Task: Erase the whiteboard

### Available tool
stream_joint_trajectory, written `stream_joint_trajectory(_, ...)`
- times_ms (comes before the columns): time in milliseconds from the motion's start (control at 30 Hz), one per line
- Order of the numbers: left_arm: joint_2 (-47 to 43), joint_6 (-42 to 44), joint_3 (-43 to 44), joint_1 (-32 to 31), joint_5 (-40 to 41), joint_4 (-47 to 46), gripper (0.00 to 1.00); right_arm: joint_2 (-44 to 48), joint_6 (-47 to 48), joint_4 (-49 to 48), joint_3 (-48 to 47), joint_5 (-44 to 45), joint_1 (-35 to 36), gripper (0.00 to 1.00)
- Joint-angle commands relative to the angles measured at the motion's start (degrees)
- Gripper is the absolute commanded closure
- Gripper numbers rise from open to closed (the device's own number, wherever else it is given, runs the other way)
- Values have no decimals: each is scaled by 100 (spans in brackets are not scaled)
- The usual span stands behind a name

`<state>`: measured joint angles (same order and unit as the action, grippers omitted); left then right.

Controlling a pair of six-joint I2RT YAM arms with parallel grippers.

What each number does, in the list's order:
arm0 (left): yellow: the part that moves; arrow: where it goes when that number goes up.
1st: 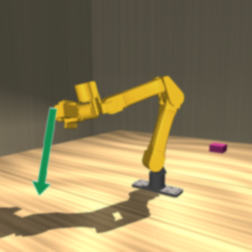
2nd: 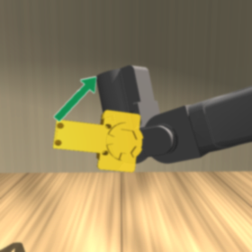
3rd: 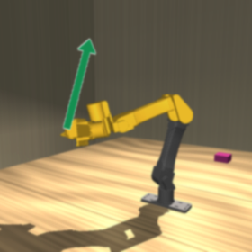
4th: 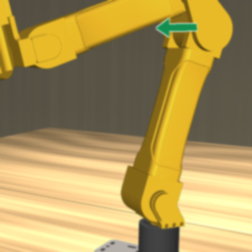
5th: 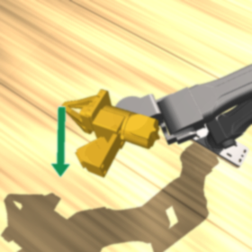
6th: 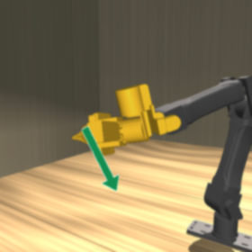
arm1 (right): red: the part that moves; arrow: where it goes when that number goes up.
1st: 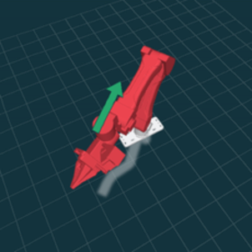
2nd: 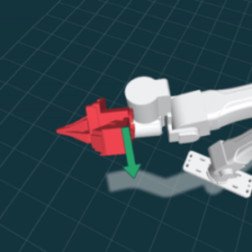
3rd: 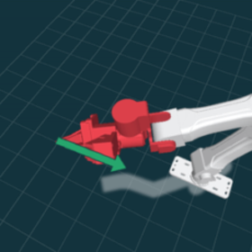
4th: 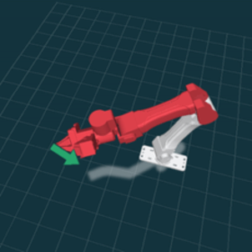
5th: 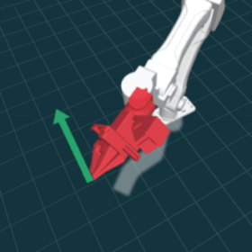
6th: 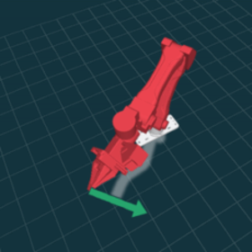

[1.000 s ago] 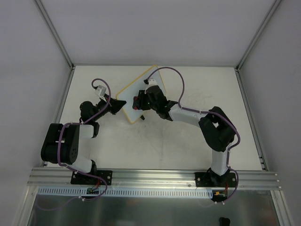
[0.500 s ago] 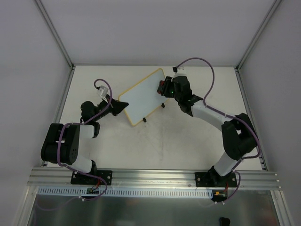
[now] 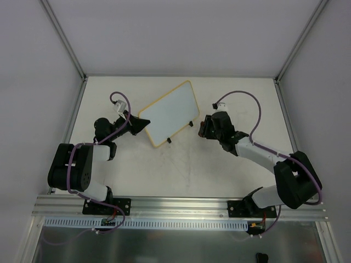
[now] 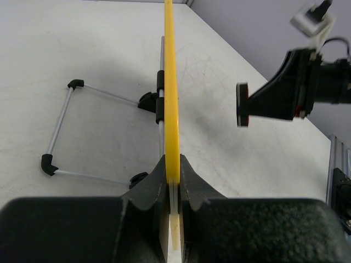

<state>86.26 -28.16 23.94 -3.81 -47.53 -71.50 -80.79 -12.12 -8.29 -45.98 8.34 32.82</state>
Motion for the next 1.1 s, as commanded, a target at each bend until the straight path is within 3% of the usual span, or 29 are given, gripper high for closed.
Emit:
stream_joint_trajectory(0,-13,-172,102,-120,-512,-320,99,221,-326,276,561,282,-3,100)
stream_joint_trajectory(167,-12,-172,110,-120,-503,-285,96,362,-300,582,731,370,93,100)
stream_joint_trajectory(267,-13,-172,110,-120,-494,-276,95,214,-45,1493,371,563,242,100)
stream_joint_trajectory(333,-4,-172,110,-120,-486,-268,89,-92,139,1864,117,625,304,100)
stream_joint_trajectory(367,-12,-163,119,-120,-477,-259,88,-216,166,2093,-146,660,356,93)
stream_joint_trajectory(400,-4,-163,111,-120,-477,-259,87,-331,227,2304,-235,669,383,66)
stream_joint_trajectory(500,-30,-146,102,-119,-451,-241,82,-744,307,2561,-474,590,392,50)
stream_joint_trajectory(800,-101,-102,110,-120,-424,-127,80,-965,333,2666,-693,467,392,41)
stream_joint_trajectory(1067,-57,-102,137,-120,-415,-109,73,-377,359,2675,-614,625,383,31)
